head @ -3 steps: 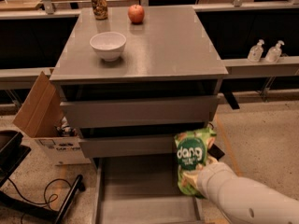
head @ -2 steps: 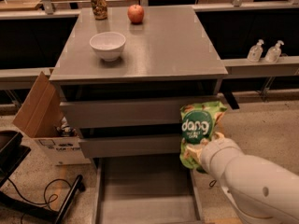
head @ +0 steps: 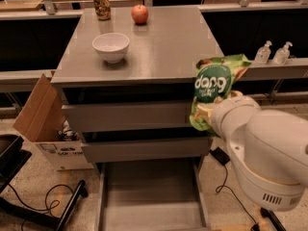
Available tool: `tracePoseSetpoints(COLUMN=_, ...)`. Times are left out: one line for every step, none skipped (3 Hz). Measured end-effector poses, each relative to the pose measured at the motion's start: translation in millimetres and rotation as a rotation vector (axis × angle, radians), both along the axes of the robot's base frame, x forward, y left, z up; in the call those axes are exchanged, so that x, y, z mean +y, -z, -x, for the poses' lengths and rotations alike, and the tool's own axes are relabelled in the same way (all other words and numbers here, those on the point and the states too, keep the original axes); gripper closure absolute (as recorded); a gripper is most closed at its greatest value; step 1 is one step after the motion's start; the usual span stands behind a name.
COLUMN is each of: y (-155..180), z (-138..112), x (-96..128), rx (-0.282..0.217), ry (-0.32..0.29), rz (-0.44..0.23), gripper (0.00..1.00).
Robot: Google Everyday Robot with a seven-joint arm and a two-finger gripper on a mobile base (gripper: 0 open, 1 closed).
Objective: Pick green rice chip bag from bottom drawer and place on counter
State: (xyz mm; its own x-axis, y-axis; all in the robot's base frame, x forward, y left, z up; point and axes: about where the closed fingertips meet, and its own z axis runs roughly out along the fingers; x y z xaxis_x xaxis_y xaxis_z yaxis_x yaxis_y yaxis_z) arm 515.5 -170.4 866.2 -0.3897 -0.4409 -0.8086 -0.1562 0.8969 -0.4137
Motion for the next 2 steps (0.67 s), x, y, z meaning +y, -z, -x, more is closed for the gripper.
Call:
tracePoseSetpoints(y=-5.5, z=-3.8, x=3.5, rx=-0.002, ry=-0.02, rz=0.029, gripper=1.0)
tracePoseSetpoints(y=-4.9, z=-5.2, x=3.8, rx=-0.001, ry=-0.022, rz=0.029, gripper=1.0)
